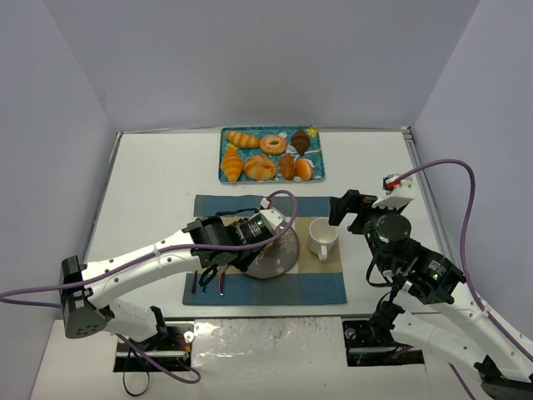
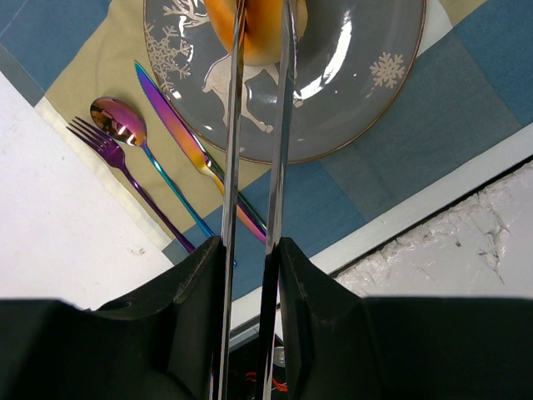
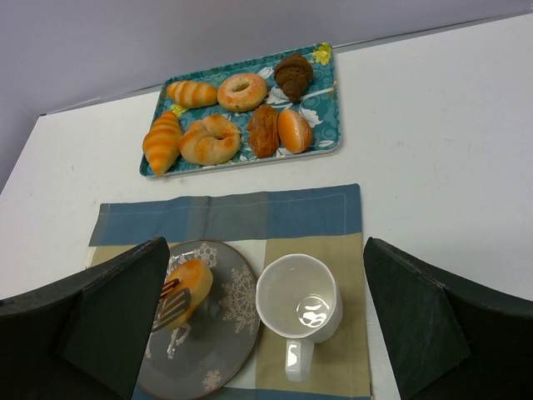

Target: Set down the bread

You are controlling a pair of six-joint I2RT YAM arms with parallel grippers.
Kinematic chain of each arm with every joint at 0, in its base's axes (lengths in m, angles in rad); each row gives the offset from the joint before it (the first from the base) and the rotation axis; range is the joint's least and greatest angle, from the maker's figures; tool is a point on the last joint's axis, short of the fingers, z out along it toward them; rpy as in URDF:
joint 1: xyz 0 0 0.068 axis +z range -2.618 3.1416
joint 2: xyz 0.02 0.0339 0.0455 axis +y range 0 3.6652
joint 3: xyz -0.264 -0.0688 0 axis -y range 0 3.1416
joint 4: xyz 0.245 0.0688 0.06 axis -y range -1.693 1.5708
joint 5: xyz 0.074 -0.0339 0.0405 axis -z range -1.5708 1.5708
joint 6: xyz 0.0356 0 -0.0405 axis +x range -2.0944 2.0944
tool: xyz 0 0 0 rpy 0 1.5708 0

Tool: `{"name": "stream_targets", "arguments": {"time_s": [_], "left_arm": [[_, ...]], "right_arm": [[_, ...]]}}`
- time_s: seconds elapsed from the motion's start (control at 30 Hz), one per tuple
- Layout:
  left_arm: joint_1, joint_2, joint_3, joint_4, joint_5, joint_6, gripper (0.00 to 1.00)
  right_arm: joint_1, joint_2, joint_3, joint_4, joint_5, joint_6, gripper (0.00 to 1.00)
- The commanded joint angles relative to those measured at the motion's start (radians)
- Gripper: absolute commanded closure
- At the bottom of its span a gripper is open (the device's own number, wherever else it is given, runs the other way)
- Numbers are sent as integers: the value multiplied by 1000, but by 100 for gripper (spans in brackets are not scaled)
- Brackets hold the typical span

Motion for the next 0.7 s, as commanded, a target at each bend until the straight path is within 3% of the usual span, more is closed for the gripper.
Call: {"name": "stream_targets", "arguments": {"time_s": [0.0,0.27,0.5,0.67], "left_arm": [[-13,-6,6,29,-26,-33,87],[-18,-4,-13,35,-28,-47,77],[-26,-3,-14,37,-30,-52,62],[-32,-1,-11,38,-28,-52,58]], "right_arm": [[-5,-3,27,55,38,2,0],[-5,-20,17,54,35,7,0],[-5,-24,13,55,34,9,0],[-5,-26,11,55,38,8,0]]}}
